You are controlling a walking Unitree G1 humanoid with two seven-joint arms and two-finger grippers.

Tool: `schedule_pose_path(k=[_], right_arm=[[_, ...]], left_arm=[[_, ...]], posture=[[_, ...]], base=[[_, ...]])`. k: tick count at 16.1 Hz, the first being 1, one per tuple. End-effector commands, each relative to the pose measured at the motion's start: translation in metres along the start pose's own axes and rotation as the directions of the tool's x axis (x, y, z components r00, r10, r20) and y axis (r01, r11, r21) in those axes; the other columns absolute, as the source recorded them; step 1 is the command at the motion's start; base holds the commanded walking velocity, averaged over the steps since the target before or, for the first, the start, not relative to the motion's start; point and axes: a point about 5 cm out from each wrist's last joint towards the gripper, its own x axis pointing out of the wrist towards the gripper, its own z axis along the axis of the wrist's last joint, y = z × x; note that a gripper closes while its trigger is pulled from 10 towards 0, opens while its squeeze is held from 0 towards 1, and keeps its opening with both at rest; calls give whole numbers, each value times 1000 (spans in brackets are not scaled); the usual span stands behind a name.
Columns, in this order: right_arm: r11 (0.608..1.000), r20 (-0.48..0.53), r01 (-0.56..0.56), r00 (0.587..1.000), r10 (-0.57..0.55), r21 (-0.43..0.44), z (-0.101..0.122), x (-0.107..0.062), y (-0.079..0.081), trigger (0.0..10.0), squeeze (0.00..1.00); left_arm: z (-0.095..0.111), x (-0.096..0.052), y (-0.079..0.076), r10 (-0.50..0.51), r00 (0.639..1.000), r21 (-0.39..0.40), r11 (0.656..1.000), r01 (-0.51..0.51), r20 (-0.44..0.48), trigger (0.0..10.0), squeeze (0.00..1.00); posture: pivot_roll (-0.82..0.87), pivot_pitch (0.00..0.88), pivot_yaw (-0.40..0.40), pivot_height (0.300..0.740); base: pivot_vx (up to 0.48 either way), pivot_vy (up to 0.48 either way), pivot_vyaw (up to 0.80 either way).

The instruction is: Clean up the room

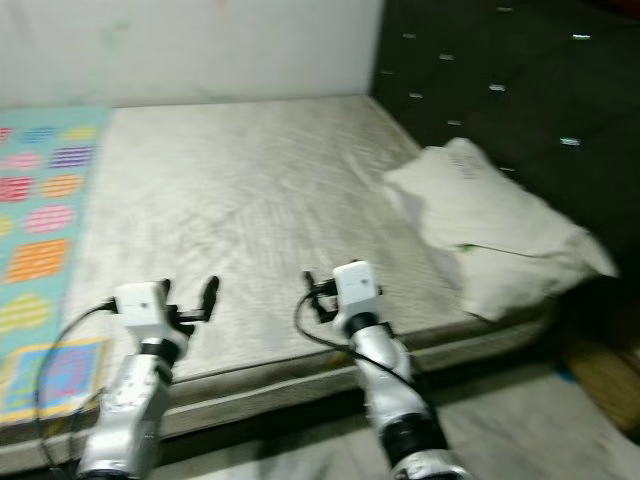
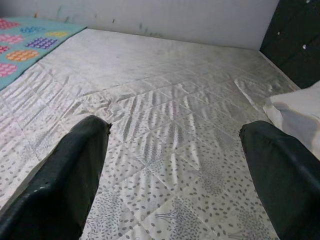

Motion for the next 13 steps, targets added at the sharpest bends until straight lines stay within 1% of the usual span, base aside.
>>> schedule_pose_path(k=[1, 5, 13], right_arm=[[1000, 4, -3, 1000, 3, 7, 1, 1, 1, 10000, 0], [1000, 3, -3, 1000, 3, 8, 1, 1, 2, 10000, 0], [1000, 8, -10, 1000, 10, 6, 1, 1, 2, 10000, 0]], left_arm=[[3, 0, -2, -23, 1000, 13, 1000, 23, 15, 10000, 0], [3, 0, -1, -35, 999, 15, 999, 35, 12, 10000, 0], [2, -1, -3, -48, 999, 6, 999, 48, 13, 10000, 0]], posture=[[-43, 0, -29, 740], [-46, 0, -27, 740], [-49, 0, -28, 740]], base=[[0, 0, 0], [0, 0, 0], [322, 0, 0]])
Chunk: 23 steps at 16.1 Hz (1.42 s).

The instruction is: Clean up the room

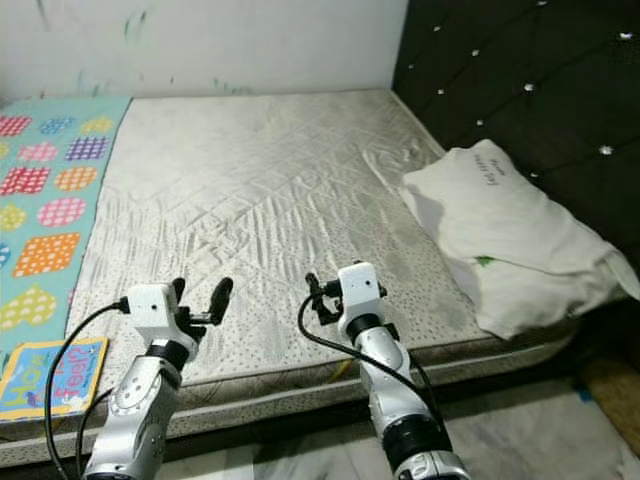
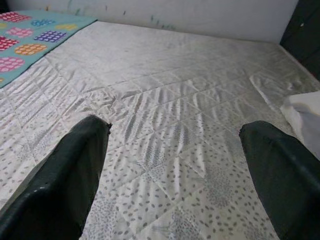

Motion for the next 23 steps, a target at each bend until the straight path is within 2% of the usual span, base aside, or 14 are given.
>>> schedule_pose_path(k=[1, 6, 17, 21, 23], right_arm=[[1000, 8, 8, 1000, -8, -1, 2, 1, -2, 10000, 0], [1000, 3, 12, 1000, -12, -4, 1, 0, -3, 10000, 0], [1000, -14, 18, 1000, -18, 9, -3, -1, -2, 10000, 0], [1000, -14, 19, 1000, -19, 9, -4, -2, -2, 10000, 0], [1000, -18, 18, 1000, -18, 5, -4, -2, -2, 10000, 0]], left_arm=[[2, 0, -1, -1, 1000, -1, 1000, 1, 8, 10000, 0], [1, 1, -1, -3, 1000, -8, 1000, 3, 3, 10000, 0], [-1, 1, 0, 13, 1000, -17, 1000, -13, -14, 10000, 0], [-1, 0, 1, 15, 1000, -19, 1000, -15, -14, 10000, 0], [-2, -1, 1, 16, 1000, -17, 1000, -17, -16, 10000, 0]], posture=[[-49, 0, -28, 740], [-53, 0, -26, 740], [-49, 0, -20, 740], [-49, 0, -21, 740], [-50, 0, -20, 740]], base=[[334, 0, 0], [307, 0, 0], [0, 0, -41], [0, 307, -586], [0, 416, 0]])
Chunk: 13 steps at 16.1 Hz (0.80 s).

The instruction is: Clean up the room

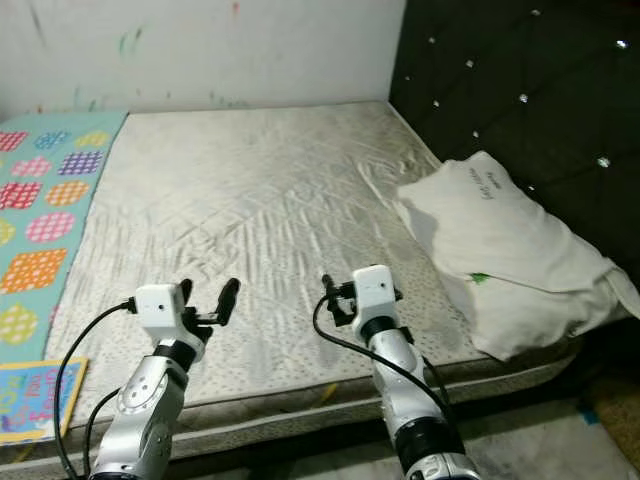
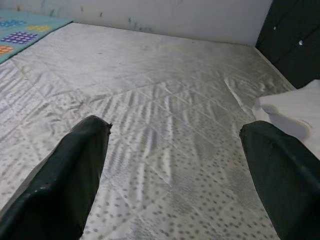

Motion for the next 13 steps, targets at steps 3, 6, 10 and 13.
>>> schedule_pose_path(k=[3, 6, 10, 13], right_arm=[[1000, 2, -27, 1000, 27, 4, 1, 2, 8, 10000, 0], [1000, -1, -27, 1000, 27, 2, 1, 1, 8, 10000, 0], [1000, -3, -27, 1000, 27, -1, 0, 1, 7, 10000, 0], [1000, -4, -28, 1000, 28, -4, 0, 1, 7, 10000, 0]], left_arm=[[1, -1, 3, 17, 1000, 6, 1000, -17, -4, 10000, 0], [0, -1, 3, 17, 1000, 8, 1000, -17, -5, 10000, 0], [0, -1, 3, 19, 1000, 9, 1000, -19, -6, 10000, 0], [0, -1, 4, 24, 1000, 11, 1000, -24, -6, 10000, 0]], posture=[[-50, 0, -20, 740], [-50, 0, -20, 740], [-49, 0, -23, 740], [-47, 0, -26, 740]], base=[[0, 416, 0], [0, 421, 0], [0, 425, 0], [0, 425, 0]])
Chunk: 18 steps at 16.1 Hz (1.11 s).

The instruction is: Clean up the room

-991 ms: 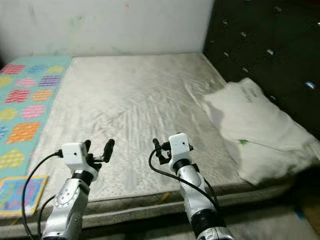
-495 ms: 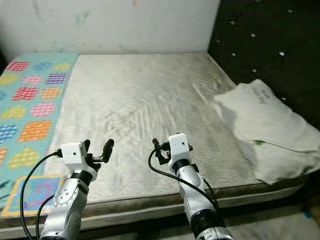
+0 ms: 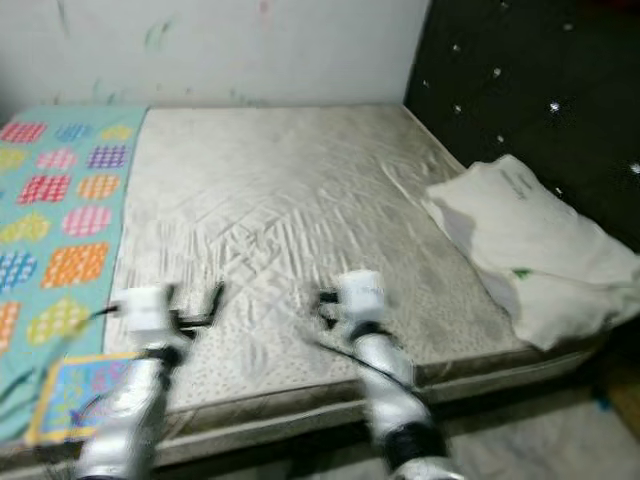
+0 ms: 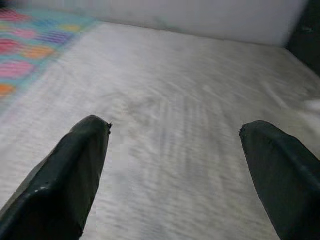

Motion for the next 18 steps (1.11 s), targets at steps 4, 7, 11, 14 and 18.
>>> schedule_pose_path(k=[4, 7, 11, 14, 18], right_arm=[[999, -7, 25, 1000, -25, -24, 0, -2, -13, 10000, 0], [999, -7, 25, 1000, -26, -27, 0, -2, -13, 10000, 0], [999, -9, 24, 1000, -25, -26, 0, -2, -13, 10000, 0], [999, -12, 23, 1000, -23, -24, -1, -1, -13, 10000, 0], [999, -14, 23, 1000, -23, -24, -2, -2, -13, 10000, 0]], left_arm=[[-2, 1, -10, -28, 1000, -7, 1000, 28, -4, 10000, 0], [-2, 2, -10, -28, 1000, -7, 1000, 28, -3, 10000, 0], [-1, 2, -11, -25, 1000, -9, 1000, 25, 5, 10000, 0], [0, 2, -11, -30, 999, -12, 999, 31, 14, 10000, 0], [1, 2, -12, -39, 999, -17, 999, 39, 21, 10000, 0]], posture=[[-47, 0, -26, 740], [-48, 0, -26, 740], [-49, 0, -27, 740], [-49, 0, -27, 740], [-54, 0, -24, 740]], base=[[0, 427, 0], [0, 449, 0], [0, 119, 0], [0, 0, 0], [0, 0, 0]])
